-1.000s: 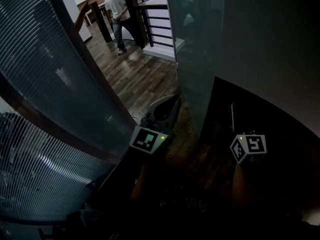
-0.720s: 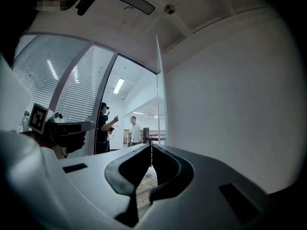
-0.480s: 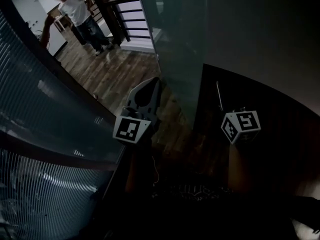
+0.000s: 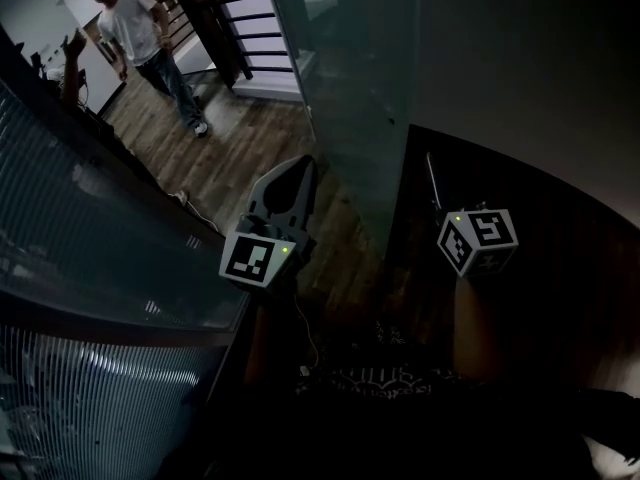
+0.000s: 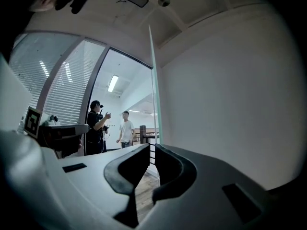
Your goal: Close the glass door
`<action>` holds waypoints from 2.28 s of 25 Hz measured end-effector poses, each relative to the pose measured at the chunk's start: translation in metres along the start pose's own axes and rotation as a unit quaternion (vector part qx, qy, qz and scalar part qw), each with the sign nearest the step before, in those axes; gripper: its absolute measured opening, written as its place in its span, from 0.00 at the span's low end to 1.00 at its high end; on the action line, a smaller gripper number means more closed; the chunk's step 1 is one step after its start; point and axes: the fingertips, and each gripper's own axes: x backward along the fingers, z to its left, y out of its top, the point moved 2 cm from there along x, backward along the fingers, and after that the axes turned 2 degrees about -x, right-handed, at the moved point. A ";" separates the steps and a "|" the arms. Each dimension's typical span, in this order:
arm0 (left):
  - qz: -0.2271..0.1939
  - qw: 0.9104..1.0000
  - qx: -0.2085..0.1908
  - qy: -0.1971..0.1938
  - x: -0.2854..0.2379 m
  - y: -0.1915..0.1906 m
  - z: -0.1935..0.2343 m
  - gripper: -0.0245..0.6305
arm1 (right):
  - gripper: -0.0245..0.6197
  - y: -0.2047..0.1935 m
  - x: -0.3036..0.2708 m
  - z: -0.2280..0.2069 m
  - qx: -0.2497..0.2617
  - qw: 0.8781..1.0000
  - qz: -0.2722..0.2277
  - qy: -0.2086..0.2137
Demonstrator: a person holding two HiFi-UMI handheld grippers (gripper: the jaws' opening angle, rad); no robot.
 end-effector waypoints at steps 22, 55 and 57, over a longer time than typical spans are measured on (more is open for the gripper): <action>0.008 0.999 -0.012 0.033 -0.038 -0.024 0.035 0.04 | 0.27 -0.022 -0.104 -0.021 -0.013 0.994 0.051 0.096; 0.019 0.995 -0.026 0.098 -0.007 -0.035 0.064 0.04 | 0.28 -0.031 -0.107 0.013 -0.017 0.984 0.075 0.158; 0.018 0.993 -0.026 0.111 -0.001 -0.033 0.069 0.04 | 0.28 -0.031 -0.110 0.020 -0.013 0.982 0.078 0.169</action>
